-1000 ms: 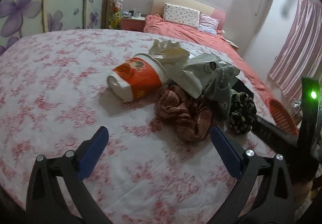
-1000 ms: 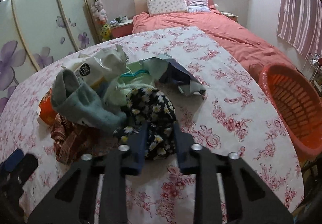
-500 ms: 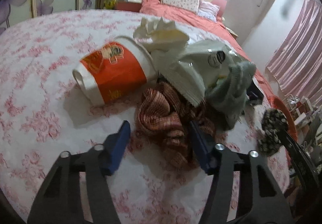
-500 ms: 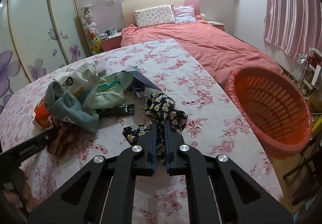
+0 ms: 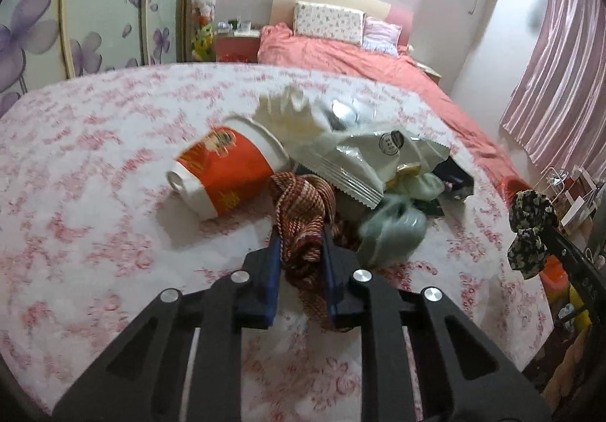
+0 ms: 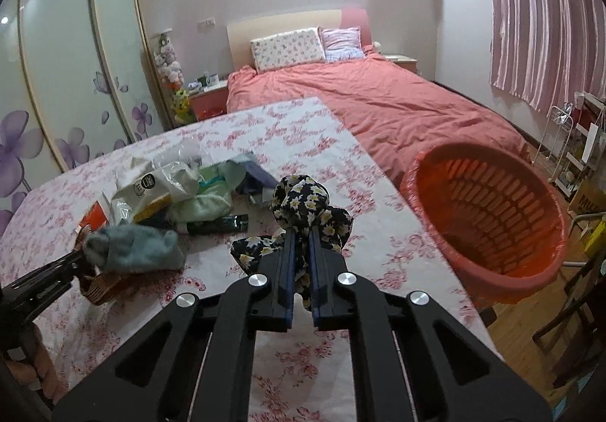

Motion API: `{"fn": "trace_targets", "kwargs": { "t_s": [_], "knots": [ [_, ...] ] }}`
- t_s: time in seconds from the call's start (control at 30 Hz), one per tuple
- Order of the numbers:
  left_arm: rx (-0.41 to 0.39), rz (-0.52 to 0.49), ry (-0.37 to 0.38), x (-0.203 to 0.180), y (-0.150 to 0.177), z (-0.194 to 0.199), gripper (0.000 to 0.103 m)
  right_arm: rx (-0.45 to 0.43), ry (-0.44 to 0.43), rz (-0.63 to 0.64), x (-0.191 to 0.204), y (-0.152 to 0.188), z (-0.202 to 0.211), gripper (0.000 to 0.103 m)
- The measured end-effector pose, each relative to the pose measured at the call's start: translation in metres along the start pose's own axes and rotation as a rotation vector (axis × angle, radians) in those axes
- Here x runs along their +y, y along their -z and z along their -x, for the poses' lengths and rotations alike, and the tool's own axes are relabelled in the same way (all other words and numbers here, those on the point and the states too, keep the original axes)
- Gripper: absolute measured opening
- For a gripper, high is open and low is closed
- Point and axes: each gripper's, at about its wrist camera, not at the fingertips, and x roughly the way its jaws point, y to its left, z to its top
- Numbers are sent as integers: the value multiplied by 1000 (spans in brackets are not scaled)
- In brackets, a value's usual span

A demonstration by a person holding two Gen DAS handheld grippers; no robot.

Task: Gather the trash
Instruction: 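Carry both cloths to the orange basket and open both tools over it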

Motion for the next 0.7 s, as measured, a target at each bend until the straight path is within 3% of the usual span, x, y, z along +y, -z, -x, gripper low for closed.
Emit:
{"fn": "trace_targets", "kwargs": {
  "t_s": [0.33,0.53,0.7],
  "knots": [
    [-144,6,-47,4,-22,47,18,-44,22,-6,-14,-2,18,7],
    [-198,4,-22,-4,-44,68,18,-70,27,-10,-23,-3,28,7],
    [-209,-30,55,-33,-46,81,18,-104,40,-28,-37,-9,39,7]
  ]
}}
